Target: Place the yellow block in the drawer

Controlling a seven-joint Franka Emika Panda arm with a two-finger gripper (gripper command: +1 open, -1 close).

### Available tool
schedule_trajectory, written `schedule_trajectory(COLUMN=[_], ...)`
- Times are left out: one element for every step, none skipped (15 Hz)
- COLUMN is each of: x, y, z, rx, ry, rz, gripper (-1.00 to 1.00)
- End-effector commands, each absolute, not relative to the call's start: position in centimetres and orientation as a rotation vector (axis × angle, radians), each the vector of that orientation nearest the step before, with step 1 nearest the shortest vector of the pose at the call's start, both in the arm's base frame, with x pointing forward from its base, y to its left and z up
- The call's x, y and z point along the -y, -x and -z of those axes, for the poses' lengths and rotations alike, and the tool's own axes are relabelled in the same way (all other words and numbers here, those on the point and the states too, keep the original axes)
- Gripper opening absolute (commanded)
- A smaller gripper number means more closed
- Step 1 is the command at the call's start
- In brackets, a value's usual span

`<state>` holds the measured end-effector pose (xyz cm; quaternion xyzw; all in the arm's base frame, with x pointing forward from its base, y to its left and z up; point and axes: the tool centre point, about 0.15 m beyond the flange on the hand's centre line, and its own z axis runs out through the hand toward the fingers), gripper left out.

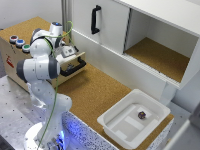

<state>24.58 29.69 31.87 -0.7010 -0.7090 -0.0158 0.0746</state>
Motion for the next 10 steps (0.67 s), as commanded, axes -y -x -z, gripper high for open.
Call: schedule_trajectory(x=[-27.2,-26.8,-26.4,-25.9,-25.5,-25.2,-24.4,-22.9,-21.4,-20.0], y=[-23.6,-23.6,-23.6,-23.6,-24.0,-24.5,-25.1,-26.0,-27.0,-27.9], z=[-37.2,-39.0,-40.4,-41.4,-41.8,-42.2,-43.0,-44.1,-45.2,-46.2], rx=[2.136,2.153,2.172,2.207,2.187,2.124,2.045,1.971,1.889,1.813], ry=[2.095,2.094,2.115,2.155,2.253,2.305,2.356,2.398,2.438,2.484], rz=[0.358,0.358,0.310,0.282,0.244,0.184,0.201,0.230,0.266,0.293], gripper=[1.00,1.00,1.00,1.00,1.00,1.00,1.00,1.00,1.00,1.00])
